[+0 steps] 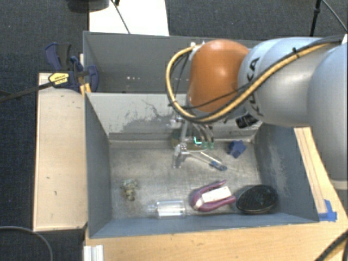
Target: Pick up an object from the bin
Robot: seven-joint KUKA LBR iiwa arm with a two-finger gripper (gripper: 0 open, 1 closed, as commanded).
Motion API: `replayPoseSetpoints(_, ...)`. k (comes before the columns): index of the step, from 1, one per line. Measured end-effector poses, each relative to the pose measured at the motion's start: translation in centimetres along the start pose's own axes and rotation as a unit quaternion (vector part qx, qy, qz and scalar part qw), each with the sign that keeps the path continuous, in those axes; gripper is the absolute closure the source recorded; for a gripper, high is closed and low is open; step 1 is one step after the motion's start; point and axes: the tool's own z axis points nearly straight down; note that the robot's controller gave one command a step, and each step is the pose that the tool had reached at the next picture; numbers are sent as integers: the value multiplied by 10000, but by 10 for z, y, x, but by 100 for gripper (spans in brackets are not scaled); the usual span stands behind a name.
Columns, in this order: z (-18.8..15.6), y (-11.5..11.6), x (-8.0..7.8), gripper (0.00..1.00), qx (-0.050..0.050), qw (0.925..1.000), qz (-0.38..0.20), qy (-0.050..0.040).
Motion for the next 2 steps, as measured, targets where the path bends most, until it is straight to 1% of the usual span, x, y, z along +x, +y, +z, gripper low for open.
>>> replayPoseSetpoints(1,55,-73,15,0,-5,9991,-411,-74)
replayPoseSetpoints(2,78,-122,-5,0,-36,9950,-981,-159)
